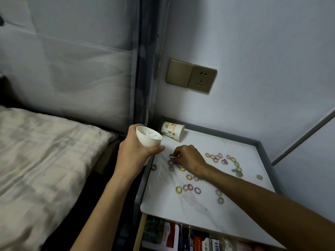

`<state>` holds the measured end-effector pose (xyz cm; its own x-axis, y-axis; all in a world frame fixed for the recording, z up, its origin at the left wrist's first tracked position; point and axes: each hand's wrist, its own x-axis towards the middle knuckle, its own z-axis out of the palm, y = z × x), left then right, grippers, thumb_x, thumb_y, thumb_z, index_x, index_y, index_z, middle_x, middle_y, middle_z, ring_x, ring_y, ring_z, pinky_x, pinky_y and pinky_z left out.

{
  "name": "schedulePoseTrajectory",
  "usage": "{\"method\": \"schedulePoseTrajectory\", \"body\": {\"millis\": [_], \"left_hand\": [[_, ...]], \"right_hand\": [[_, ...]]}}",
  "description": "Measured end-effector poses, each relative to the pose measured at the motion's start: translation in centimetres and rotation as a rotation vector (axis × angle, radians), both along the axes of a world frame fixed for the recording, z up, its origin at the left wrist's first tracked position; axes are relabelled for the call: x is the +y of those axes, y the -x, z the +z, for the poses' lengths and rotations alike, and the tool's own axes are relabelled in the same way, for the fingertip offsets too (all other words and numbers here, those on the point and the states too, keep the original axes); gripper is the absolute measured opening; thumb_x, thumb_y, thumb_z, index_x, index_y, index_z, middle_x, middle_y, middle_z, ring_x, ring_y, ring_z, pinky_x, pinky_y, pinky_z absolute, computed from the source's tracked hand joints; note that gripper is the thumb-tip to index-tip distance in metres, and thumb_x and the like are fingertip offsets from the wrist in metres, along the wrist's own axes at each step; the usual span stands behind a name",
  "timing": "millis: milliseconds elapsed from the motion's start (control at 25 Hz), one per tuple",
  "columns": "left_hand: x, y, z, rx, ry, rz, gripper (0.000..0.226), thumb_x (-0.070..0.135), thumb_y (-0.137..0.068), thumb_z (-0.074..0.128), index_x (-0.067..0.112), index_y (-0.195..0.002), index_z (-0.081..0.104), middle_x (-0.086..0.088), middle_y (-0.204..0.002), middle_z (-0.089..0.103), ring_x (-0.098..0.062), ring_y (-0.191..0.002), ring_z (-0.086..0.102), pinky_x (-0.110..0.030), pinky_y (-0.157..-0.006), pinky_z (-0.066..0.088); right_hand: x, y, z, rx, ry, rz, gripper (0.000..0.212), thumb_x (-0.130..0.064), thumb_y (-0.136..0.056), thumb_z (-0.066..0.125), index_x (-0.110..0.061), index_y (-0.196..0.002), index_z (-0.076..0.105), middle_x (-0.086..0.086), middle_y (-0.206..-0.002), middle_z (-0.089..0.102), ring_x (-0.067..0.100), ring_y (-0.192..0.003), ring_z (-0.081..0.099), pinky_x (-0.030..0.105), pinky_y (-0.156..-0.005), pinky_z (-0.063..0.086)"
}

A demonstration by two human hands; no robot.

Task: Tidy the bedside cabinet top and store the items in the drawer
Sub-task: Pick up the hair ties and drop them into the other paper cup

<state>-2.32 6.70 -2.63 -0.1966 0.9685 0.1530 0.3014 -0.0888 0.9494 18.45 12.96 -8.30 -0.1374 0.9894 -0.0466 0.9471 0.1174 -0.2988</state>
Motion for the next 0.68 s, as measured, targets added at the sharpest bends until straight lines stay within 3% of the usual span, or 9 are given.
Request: {"method": "schedulePoseTrajectory", "body": {"millis": [280, 440, 560, 680], "left_hand": [[0.3, -0.2, -0.2, -0.010, 0.003, 0.008, 0.072, 0.035, -0.054, 0.092, 0.032, -0.114, 0.052, 0.012, -0.098, 0.065, -0.007, -0.092, 0.062, -0.021, -0.071, 0.046], [0.2, -0.3, -0.2, -0.014, 0.003, 0.005, 0.072, 0.035, -0.055, 0.092, 0.031, -0.115, 0.052, 0.013, -0.099, 0.065, -0.008, -0.093, 0.061, -0.022, -0.072, 0.046], [0.0, -0.2, 0.0, -0.012, 0.003, -0.002, 0.073, 0.035, -0.055, 0.092, 0.030, -0.116, 0.053, 0.011, -0.100, 0.065, -0.009, -0.093, 0.061, -0.022, -0.071, 0.046], [0.0, -0.1, 0.0, -0.017, 0.000, -0.007, 0.073, 0.034, -0.055, 0.093, 0.029, -0.116, 0.052, 0.009, -0.100, 0.065, -0.010, -0.093, 0.062, -0.025, -0.072, 0.048]], "right_hand": [[-0.2, 1.9, 0.1, -0.210, 0.015, 0.028, 0.017, -0.031, -0.082, 0.068, -0.020, -0.096, 0.070, 0.008, -0.101, 0.069, 0.031, -0.095, 0.064, 0.032, -0.069, 0.043], [-0.3, 2.2, 0.3, -0.341, 0.064, 0.091, 0.025, -0.029, -0.088, 0.062, -0.015, -0.109, 0.064, 0.009, -0.113, 0.066, 0.031, -0.104, 0.061, 0.033, -0.074, 0.040], [-0.5, 1.4, 0.4, -0.328, 0.147, 0.129, 0.027, -0.030, -0.091, 0.060, -0.013, -0.112, 0.063, 0.011, -0.117, 0.064, 0.030, -0.106, 0.060, 0.033, -0.075, 0.041], [-0.5, 0.0, 0.9, -0.181, 0.174, 0.079, 0.031, -0.036, -0.090, 0.063, -0.014, -0.112, 0.065, 0.010, -0.113, 0.065, 0.027, -0.101, 0.061, 0.032, -0.077, 0.046]]}}
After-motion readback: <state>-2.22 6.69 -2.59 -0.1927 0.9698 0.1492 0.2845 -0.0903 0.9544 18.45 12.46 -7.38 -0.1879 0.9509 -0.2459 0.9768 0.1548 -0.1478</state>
